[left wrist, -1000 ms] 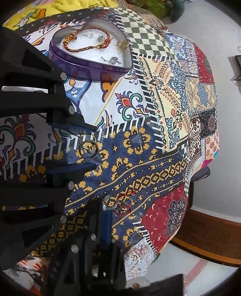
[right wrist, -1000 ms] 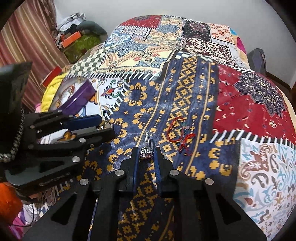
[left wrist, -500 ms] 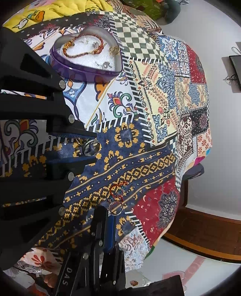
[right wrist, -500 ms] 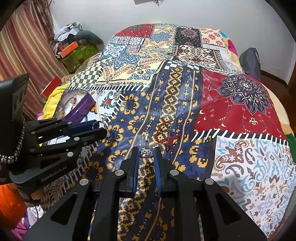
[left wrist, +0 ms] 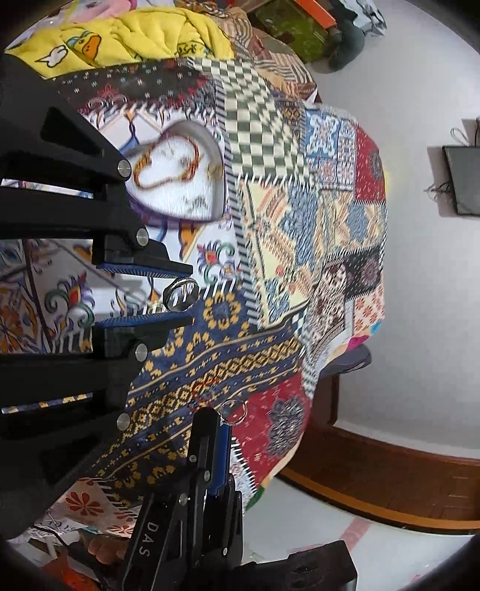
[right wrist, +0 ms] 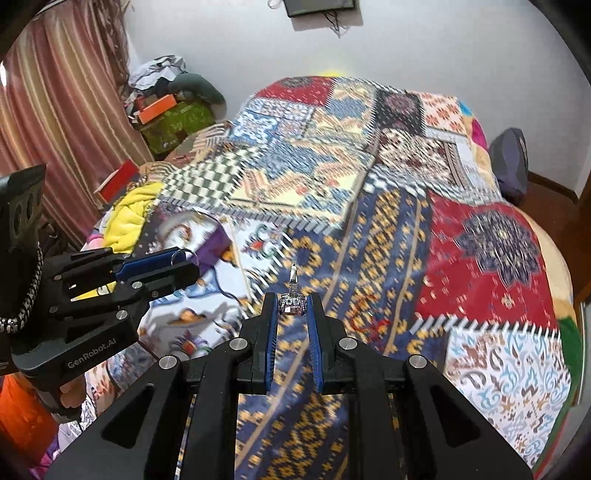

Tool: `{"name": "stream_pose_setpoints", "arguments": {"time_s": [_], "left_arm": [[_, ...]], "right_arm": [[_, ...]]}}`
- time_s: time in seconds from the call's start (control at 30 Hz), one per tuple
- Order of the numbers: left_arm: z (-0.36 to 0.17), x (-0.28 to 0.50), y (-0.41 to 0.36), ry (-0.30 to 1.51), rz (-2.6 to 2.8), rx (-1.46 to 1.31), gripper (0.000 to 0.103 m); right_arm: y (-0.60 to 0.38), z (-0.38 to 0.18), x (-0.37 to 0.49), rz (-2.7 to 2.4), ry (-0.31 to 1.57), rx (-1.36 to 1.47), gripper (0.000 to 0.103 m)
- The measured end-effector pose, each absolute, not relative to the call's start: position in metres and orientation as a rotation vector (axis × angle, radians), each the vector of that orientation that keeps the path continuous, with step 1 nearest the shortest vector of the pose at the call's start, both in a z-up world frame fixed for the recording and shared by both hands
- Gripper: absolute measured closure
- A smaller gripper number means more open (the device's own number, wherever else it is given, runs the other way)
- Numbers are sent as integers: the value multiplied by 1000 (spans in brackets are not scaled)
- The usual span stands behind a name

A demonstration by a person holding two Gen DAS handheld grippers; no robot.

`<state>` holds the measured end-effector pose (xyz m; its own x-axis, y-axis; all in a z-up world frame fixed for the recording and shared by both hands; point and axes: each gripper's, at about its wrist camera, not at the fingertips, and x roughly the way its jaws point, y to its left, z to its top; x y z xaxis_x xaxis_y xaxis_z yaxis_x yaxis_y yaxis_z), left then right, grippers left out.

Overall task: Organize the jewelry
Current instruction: 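Carry both pieces over the heart tin and open both tools to drop them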

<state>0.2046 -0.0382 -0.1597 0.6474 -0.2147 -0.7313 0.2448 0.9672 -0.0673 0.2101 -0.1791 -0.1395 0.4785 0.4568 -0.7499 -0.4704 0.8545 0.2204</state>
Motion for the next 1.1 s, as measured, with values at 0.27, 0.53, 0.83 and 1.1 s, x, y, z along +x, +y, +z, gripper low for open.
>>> {"name": "stream_pose_setpoints", "arguments": {"time_s": [0.27, 0.53, 0.83, 1.1], "left_arm": [[-149, 196, 7, 791, -193, -17, 86], [-146, 191, 55, 764, -117, -68, 86], [-155, 204, 79, 768, -106, -102, 86], [-170, 220, 76, 788, -142, -109, 86]], "right_arm": [[-143, -129, 210, 625, 884, -28, 89], [-104, -131, 217, 693, 890, -37, 89], [-75, -142, 229, 743, 904, -64, 89], [-54, -161, 235, 778, 941, -108, 89]]}}
